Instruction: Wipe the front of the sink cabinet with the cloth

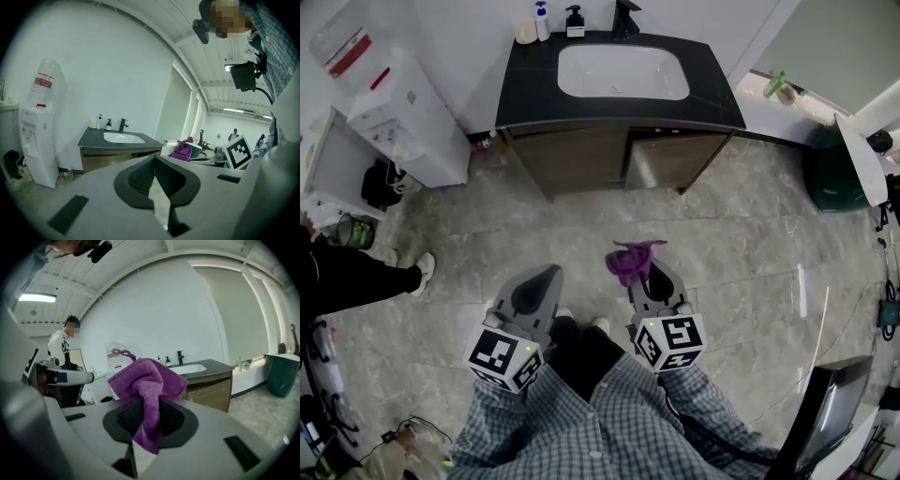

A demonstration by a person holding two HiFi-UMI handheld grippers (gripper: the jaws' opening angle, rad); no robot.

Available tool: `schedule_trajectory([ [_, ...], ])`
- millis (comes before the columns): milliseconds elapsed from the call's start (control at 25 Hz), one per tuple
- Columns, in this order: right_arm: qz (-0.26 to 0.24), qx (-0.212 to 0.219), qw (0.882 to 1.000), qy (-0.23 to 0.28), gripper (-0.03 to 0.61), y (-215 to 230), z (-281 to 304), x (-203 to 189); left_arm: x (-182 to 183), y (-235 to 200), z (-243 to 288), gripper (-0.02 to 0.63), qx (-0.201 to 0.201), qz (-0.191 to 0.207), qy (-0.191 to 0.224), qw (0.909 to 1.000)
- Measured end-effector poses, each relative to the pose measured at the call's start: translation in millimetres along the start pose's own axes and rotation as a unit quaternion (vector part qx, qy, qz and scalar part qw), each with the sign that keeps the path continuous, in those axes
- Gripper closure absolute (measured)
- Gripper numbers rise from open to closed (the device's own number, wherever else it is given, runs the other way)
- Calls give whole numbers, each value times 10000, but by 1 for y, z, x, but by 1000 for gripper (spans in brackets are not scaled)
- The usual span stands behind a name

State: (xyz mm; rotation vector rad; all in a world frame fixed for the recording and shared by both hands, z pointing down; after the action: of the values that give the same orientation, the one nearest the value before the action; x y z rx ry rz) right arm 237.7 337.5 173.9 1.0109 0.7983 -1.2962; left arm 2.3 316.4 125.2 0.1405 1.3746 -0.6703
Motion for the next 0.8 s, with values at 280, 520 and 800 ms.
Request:
schedule_trajectory([
  [280, 53, -8, 9998, 215, 505, -16, 4, 11, 11, -8, -5, 602, -151, 184, 24, 9997],
  [520, 116, 42, 9992, 390, 505, -32, -4, 20, 16, -14, -16, 602, -206, 223, 60, 9995],
  [800, 48, 233, 9980, 591, 505, -52, -10, 29, 21, -17, -29, 602, -223, 270, 105, 9993],
])
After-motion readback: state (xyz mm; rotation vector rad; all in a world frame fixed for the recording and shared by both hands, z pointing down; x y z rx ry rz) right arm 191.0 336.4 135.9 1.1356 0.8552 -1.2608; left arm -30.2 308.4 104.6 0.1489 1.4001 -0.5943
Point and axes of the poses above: the fingertips, and each gripper's own axes: z forward along the fingers, y to its right, x out of its top, the point moved 10 cm from there along -z, backward along the fingers, and after that the axes turned 14 degrees about -x, right-handed, at the moved point
